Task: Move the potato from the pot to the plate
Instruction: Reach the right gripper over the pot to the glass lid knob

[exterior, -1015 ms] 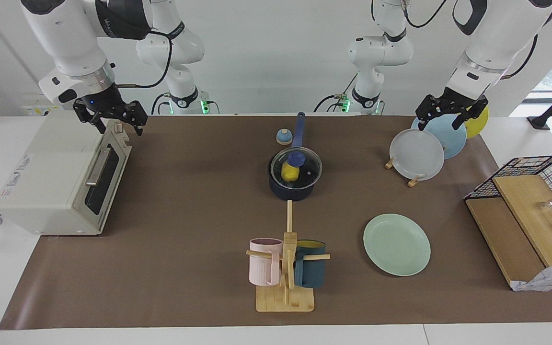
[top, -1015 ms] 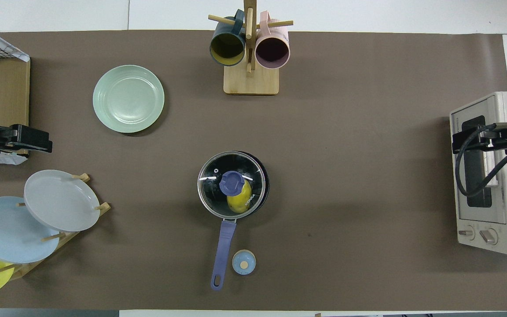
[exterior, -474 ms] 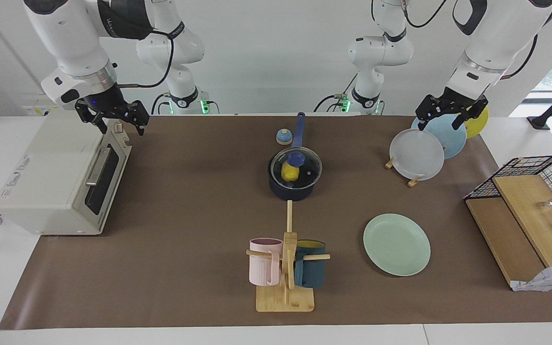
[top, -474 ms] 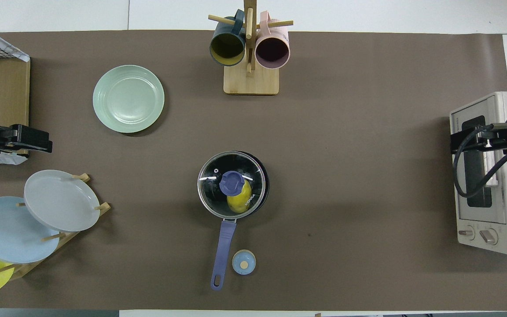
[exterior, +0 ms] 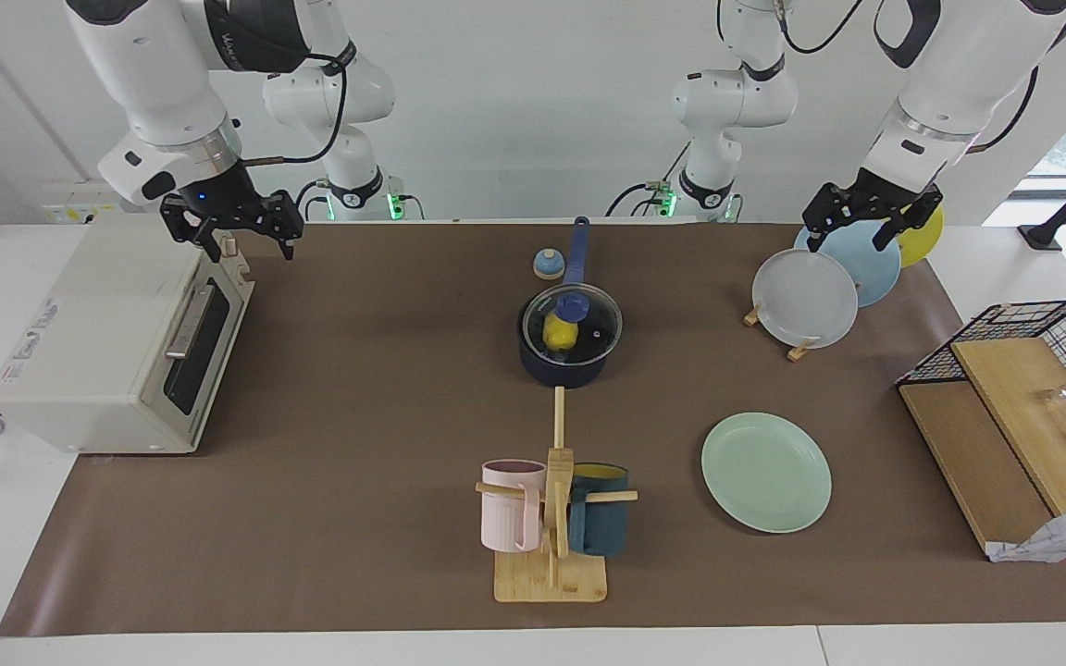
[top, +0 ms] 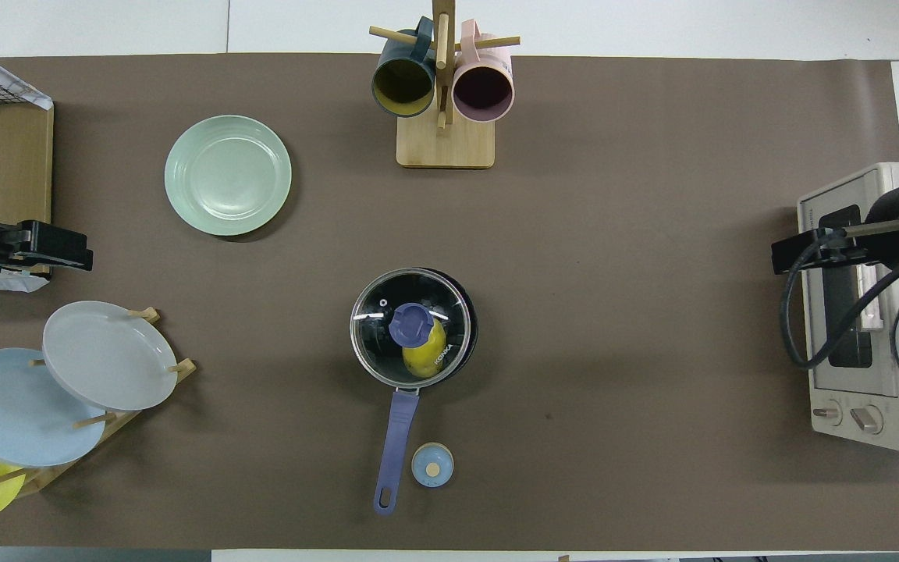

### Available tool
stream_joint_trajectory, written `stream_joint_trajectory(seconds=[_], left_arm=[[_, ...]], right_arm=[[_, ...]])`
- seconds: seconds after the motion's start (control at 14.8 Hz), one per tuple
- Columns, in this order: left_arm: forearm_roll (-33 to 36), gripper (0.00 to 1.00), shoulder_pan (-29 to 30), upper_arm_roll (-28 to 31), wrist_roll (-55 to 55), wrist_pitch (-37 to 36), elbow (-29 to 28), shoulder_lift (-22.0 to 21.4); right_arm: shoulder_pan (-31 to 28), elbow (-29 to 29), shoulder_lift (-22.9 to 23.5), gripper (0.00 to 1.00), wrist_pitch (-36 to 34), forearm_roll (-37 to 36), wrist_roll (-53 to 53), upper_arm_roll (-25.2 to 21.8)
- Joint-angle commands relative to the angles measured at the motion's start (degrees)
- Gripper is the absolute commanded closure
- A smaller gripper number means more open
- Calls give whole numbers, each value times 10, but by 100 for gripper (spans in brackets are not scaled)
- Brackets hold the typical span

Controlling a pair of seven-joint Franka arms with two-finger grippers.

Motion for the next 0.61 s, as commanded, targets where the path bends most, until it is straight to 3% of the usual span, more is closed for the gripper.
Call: stream_joint_trajectory(seconds=[0.0,0.27,0.54], left_arm=[[7,0,0,1,-5,-1,-6,-7],[7,0,0,1,-5,-1,-6,-7],[7,0,0,1,-5,-1,-6,-7]], right_arm=[[50,11,24,0,18,12,19,1],[144,58,90,0,39,45,118,1],[226,63,126,0,85,46,193,2]])
